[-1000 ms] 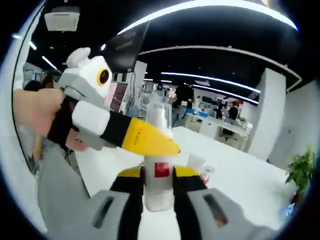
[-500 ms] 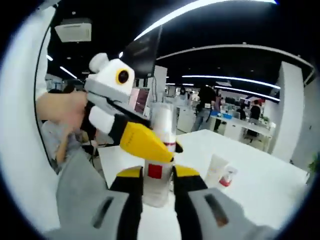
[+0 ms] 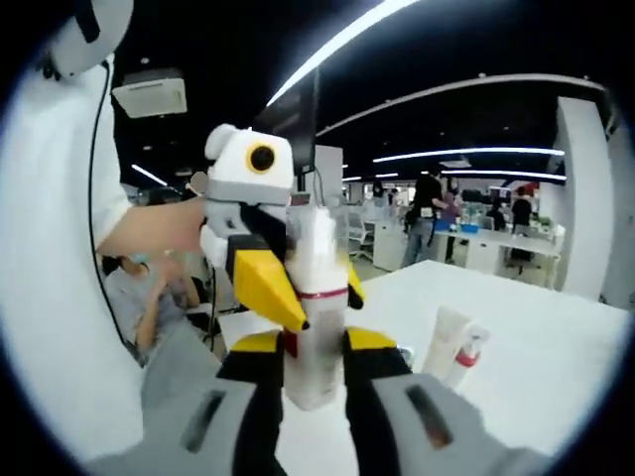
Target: Arrange the skincare products in the storage area until every visible bottle or jar stands upright without overlapping.
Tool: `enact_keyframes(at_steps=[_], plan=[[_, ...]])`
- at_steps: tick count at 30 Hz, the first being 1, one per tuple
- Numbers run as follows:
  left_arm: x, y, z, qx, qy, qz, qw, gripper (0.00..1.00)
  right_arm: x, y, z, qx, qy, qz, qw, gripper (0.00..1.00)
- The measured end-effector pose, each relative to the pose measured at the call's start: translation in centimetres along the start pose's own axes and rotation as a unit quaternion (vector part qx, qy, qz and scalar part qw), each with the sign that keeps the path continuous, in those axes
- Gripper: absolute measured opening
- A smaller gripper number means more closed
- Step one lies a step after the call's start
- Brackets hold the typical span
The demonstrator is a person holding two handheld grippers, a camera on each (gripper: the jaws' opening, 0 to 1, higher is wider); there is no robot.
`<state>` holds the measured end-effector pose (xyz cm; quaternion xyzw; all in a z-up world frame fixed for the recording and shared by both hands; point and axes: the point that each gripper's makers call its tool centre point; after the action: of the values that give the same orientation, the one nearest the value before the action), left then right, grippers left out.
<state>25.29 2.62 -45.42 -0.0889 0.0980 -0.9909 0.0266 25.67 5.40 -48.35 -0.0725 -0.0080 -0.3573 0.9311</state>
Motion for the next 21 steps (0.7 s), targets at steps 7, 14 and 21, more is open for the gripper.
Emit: enact_keyframes(at_steps=[7, 14, 21], plan=[[-0.2, 0.2, -0.3, 0.011, -0.009, 0.013, 0.9998, 0.18, 1.0, -0.5, 0.2, 0.017, 0.015, -0.013, 0.9997, 0.22], [0.3, 0.2, -0.4, -0.003, -0.002, -0.012, 0.9999, 0.17, 0.6, -0.6, -0.1, 0.018, -0.011, 0.014, 0.9997, 0.22], [-0.4, 0.6, -1.6, -0.046, 0.017, -0.016, 0.9987, 0.17, 0.8, 0.1, -1.4, -0.002, -0.034, 0.022, 0.9992, 0.22]])
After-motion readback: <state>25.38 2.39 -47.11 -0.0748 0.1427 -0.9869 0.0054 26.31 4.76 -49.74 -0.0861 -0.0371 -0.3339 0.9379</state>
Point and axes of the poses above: the point that each gripper's makers call its tool centre point, and the gripper's own axes: y roughly forward along the fingers, x roughly to its right, z roughly out of its top, and after that the axes turned 9 degrees about -z, right-handed
